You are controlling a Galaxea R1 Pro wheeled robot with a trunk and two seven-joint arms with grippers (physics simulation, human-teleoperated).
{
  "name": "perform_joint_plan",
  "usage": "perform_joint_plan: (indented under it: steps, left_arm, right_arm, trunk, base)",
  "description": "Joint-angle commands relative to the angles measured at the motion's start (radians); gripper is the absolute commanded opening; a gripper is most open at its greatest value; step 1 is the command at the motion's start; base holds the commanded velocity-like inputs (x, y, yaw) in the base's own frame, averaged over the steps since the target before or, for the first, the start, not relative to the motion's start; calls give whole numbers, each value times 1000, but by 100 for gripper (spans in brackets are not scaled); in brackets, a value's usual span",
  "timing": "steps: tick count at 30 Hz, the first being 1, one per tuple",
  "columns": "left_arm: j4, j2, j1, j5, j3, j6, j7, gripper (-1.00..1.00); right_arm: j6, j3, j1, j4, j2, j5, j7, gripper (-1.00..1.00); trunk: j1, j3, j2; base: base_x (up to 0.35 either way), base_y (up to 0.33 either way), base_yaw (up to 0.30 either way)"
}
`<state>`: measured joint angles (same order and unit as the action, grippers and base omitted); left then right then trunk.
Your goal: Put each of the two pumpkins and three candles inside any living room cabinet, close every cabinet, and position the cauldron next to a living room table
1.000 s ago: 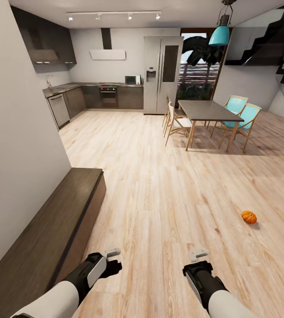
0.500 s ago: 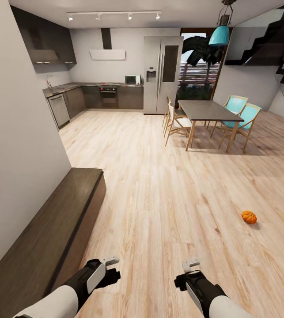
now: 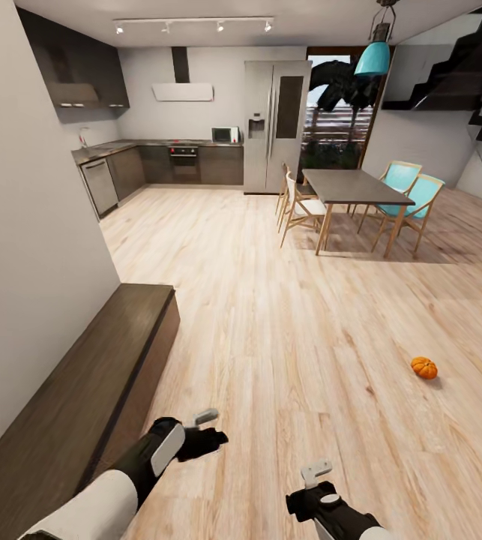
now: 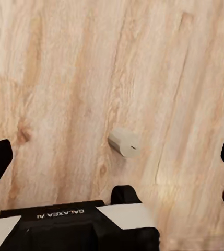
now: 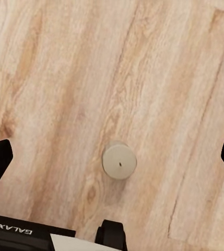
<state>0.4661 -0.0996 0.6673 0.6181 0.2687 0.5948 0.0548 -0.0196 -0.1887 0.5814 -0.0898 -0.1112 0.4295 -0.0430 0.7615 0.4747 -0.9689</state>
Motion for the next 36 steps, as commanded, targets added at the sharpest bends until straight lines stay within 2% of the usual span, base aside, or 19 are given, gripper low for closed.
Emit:
perform_joint_plan:
  steps: [1,2,3,4,6,7,9,13,16,22,29,32,36]
  left_arm:
    - [141,-1,2,13,-2,133,-9,100]
    - [258,-3,4,31,-3,233,-15,100]
    - [376,-5,7,60,-3,303,-18,100]
    - [610,-9,20,168,-4,373,-19,100]
    - [760,-6,39,306,-4,402,-19,100]
    - [800,-5,50,382,-4,408,-18,100]
    - [831,-3,104,596,-5,411,-18,100]
    - [831,-3,149,734,-5,395,-24,100]
    - [839,-1,157,758,-7,382,-27,100]
    - [841,1,158,765,-17,377,-27,100]
    - [842,6,158,769,-44,383,-24,100]
    - [842,7,158,770,-82,386,-24,100]
    - [843,8,158,771,-93,389,-24,100]
  right_arm:
    - [0,0,0,1,-2,-1,0,100]
    - [1,0,0,1,-3,-1,0,100]
    - [1,0,0,2,-4,-1,0,100]
    - [1,0,0,2,-5,-1,0,100]
    - [1,0,0,2,-4,-1,0,100]
    - [1,0,0,2,-3,-1,0,100]
    - [2,0,0,2,-3,-2,0,100]
    - [2,0,0,2,0,-4,0,100]
    - [2,0,0,10,-2,-4,0,100]
    - [13,0,-1,54,-5,-1,0,100]
    - [24,1,-31,62,-7,0,0,100]
    - [24,2,-45,63,-7,2,0,100]
    - [24,2,-58,62,-6,2,0,100]
  trunk:
    - [4,3,-7]
    - [8,7,-14]
    - [12,10,-21]
    - [15,13,-28]
    - [23,19,-42]
    - [27,22,-49]
    - [35,29,-63]
    - [50,41,-91]
    - [61,50,-112]
    - [84,69,-154]
    - [111,91,-203]
    - [123,101,-224]
    - [138,113,-252]
  base:
    - [0,0,0]
    - [0,0,0]
    - [0,0,0]
    - [0,0,0]
    - [0,0,0]
    - [0,0,0]
    - [0,0,0]
    - [0,0,0]
    - [0,0,0]
    - [0,0,0]
    - [0,0,0]
    - [0,0,0]
    - [0,0,0]
